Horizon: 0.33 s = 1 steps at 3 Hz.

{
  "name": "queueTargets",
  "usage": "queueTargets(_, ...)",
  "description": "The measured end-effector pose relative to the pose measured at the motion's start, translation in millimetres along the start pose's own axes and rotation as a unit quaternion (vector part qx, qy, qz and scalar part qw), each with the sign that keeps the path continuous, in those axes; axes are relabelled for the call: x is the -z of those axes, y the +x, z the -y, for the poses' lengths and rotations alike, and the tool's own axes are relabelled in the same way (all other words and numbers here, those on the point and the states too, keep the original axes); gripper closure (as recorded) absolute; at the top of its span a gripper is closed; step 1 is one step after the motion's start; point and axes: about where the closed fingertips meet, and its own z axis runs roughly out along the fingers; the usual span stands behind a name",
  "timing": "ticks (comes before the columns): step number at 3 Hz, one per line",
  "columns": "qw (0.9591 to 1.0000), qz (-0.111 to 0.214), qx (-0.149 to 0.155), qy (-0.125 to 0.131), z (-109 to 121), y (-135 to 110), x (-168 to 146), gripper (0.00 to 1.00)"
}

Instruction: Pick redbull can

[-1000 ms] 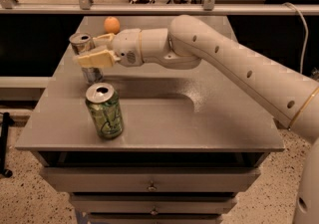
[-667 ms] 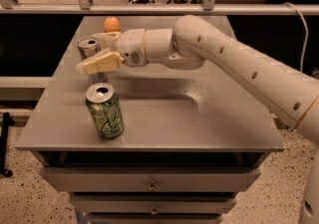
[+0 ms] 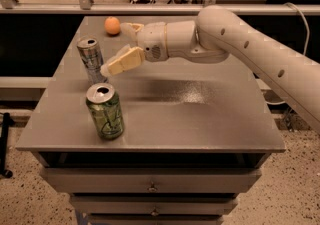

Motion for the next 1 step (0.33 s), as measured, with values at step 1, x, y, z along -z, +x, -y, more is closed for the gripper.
queueTargets(1,1.0000,-0.001,0.000,0.000,0.1,0.1,1.8,0.00)
